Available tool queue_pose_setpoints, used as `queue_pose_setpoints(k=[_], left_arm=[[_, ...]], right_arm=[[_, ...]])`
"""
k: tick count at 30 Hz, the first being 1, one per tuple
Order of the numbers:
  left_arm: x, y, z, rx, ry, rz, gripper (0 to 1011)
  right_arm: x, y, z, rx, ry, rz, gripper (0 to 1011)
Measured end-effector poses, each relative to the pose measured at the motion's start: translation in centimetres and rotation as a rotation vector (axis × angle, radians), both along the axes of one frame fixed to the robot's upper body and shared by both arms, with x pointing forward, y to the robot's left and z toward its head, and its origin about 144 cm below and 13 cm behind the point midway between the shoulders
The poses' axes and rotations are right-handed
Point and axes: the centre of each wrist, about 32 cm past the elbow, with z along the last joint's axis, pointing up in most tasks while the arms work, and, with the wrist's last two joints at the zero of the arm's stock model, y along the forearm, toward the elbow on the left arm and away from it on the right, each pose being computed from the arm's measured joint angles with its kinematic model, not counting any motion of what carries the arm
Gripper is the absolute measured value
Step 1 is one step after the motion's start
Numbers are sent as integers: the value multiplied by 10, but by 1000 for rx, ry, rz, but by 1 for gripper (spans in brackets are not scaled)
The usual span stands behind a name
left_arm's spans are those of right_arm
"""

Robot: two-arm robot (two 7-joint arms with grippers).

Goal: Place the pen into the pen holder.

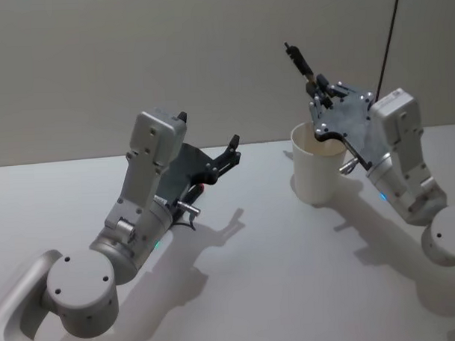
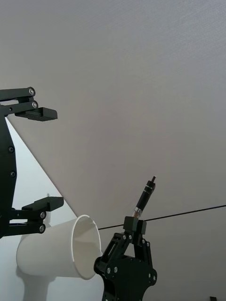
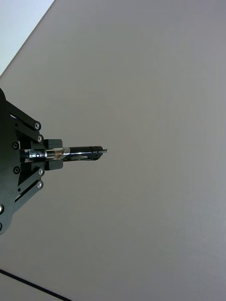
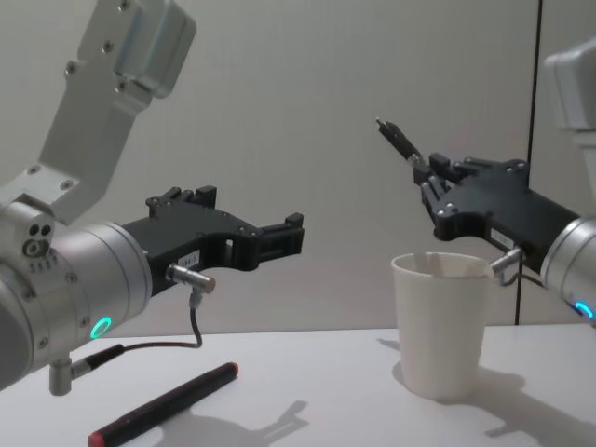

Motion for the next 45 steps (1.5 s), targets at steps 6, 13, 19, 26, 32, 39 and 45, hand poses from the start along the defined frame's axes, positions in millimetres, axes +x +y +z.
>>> queue_pose_setpoints(k=[6,13,19,26,32,39,45], left_arm=[[0,0,0,0,0,0,1001],[0,0,0,0,0,0,1001],[0,0,0,0,0,0,1001],[0,0,0,0,0,0,1001],[0,0,0,0,0,0,1001],[0,0,0,0,0,0,1001],[0,0,0,0,0,0,1001]], right_arm=[[3,2,-6,-4,-7,11,123],[4,4,-10,-4,-12,18,123],[5,4,-12,-4,-13,20,217],[5,5,-13,-4,-15,22,462],[5,5,-14,-4,-15,23,641],[6,5,-14,-4,-16,24,871],[4,3,-11,14,-15,17,996]])
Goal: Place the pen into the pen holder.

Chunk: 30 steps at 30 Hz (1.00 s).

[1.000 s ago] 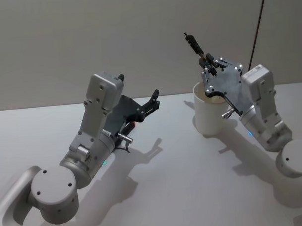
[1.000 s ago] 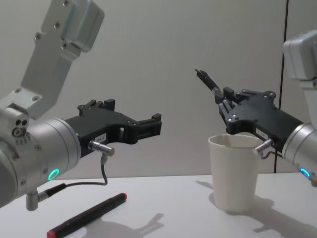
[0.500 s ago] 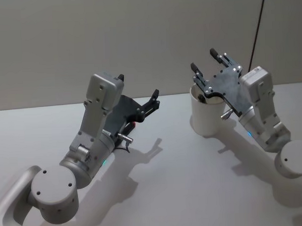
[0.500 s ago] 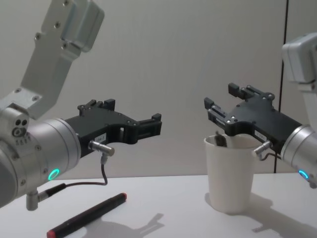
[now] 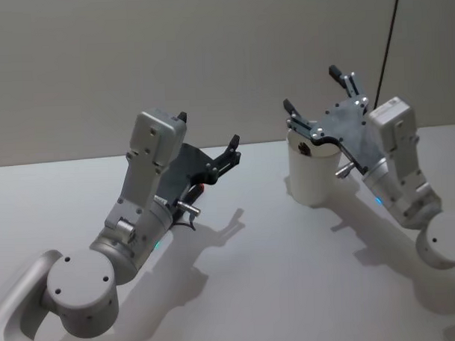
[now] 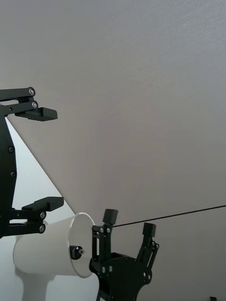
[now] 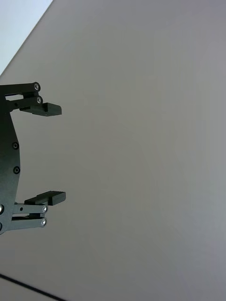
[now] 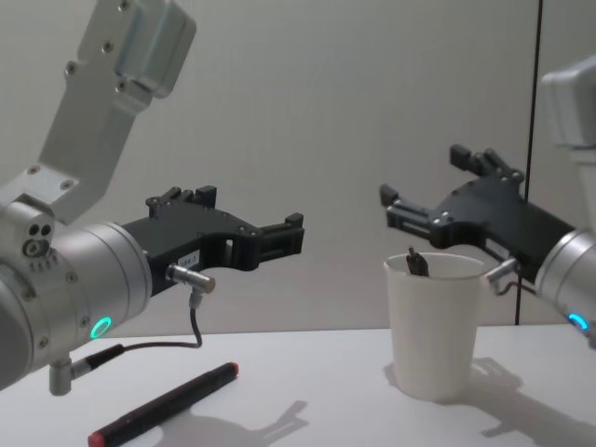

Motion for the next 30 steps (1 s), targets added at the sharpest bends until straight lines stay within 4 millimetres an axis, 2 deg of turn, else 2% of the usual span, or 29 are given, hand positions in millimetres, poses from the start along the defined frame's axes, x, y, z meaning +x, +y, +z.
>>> queue_pose_setpoints(k=[8,16,23,30], left_arm=[[0,0,0,0,0,0,1001],[0,0,0,0,0,0,1001],[0,0,0,0,0,0,1001],[0,0,0,0,0,0,1001]], right_arm=[[-12,-12,8,52,18,-41,1001],[-34,-29,15,96,49,-99,1001],[-36,-30,16,102,59,-106,1001],[-49,-33,17,125,106,-123,1001]])
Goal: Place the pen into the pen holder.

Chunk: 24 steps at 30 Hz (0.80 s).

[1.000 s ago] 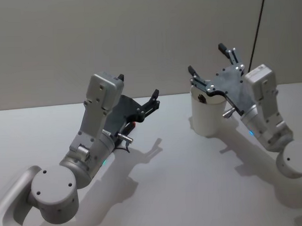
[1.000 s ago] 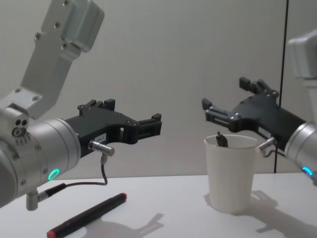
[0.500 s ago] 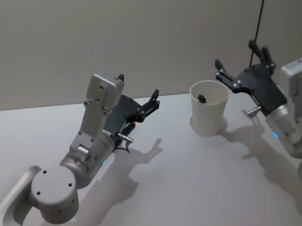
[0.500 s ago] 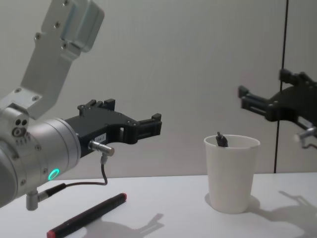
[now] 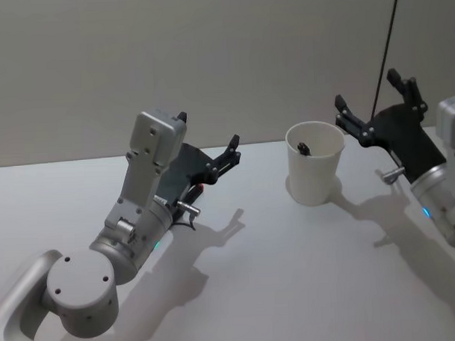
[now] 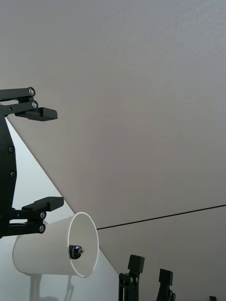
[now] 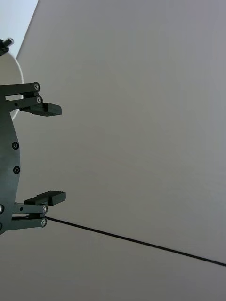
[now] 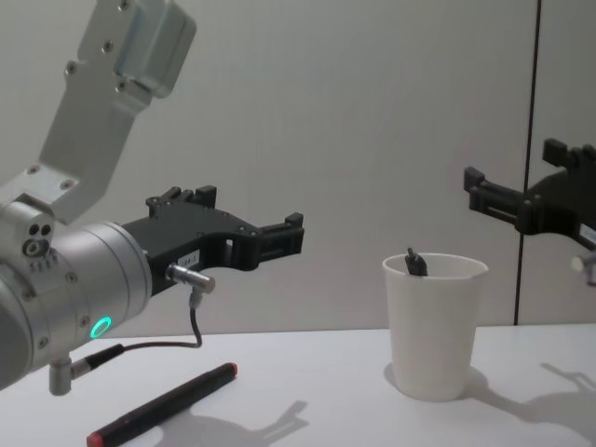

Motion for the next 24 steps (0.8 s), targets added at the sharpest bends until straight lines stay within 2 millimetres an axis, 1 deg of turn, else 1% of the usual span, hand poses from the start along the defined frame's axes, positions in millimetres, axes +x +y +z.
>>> queue_pose_setpoints(k=[7,8,9,15,24], left_arm=[[0,0,0,0,0,0,1001],[0,0,0,0,0,0,1001],[0,0,0,0,0,0,1001],[0,0,0,0,0,0,1001],[0,0,0,0,0,0,1001]], right_arm=[[-16,-3,2,29,62,-14,1001],[-22,-4,4,40,87,-18,1001],[-22,-4,4,40,87,-18,1001],[-42,-6,8,70,162,-24,1001],[-65,-7,14,102,258,-23,1001]])
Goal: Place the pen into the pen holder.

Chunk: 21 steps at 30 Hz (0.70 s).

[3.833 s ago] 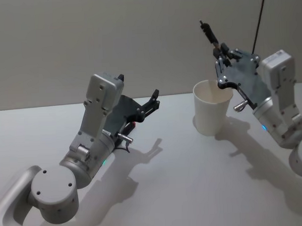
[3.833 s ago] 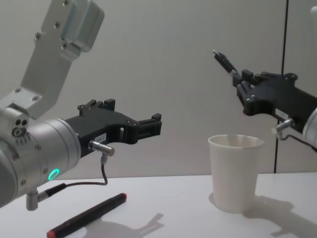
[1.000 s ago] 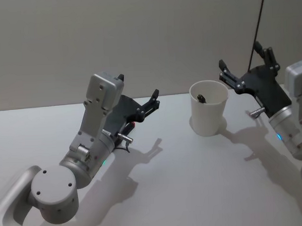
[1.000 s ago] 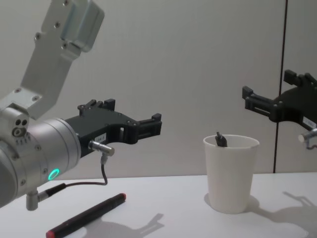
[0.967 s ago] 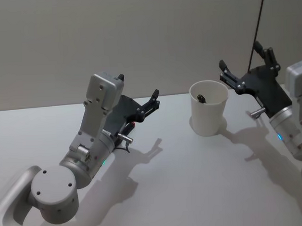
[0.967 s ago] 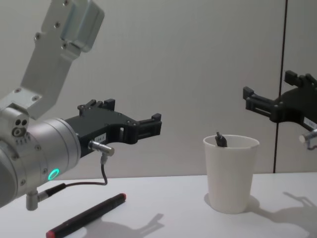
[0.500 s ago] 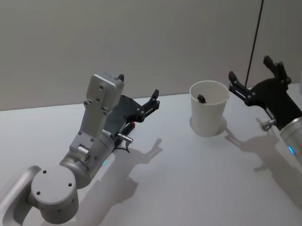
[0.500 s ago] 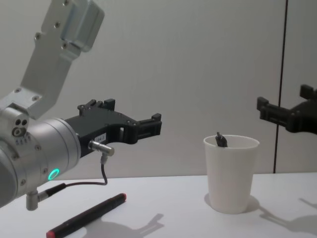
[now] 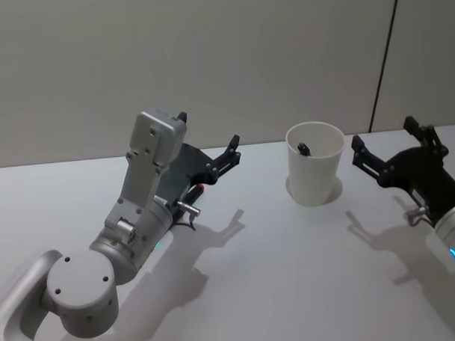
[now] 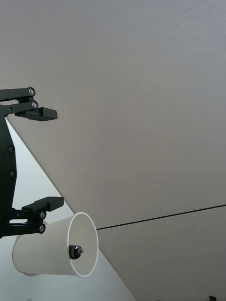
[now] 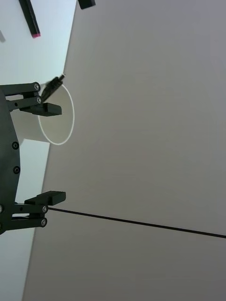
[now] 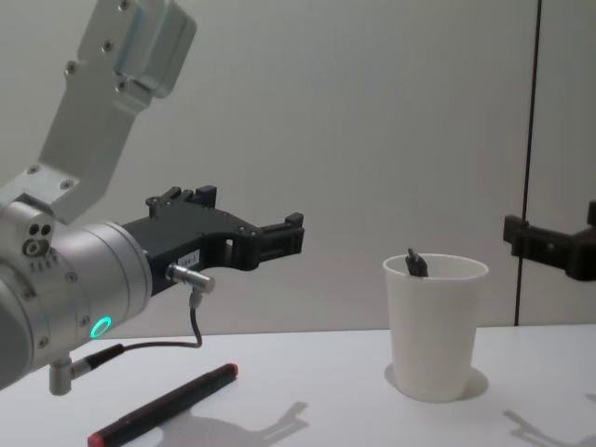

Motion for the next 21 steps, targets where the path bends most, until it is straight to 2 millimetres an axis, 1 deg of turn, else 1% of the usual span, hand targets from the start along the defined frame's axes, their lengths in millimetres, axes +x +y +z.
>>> queue_pose_setpoints(k=[4,9,21], left_arm=[[0,0,0,0,0,0,1001],[0,0,0,0,0,0,1001],[0,0,0,0,0,0,1001]], right_arm=[[-10,0,3,12,40,5,1001],[-15,0,5,18,62,8,1001],[-16,1,5,20,67,9,1001]])
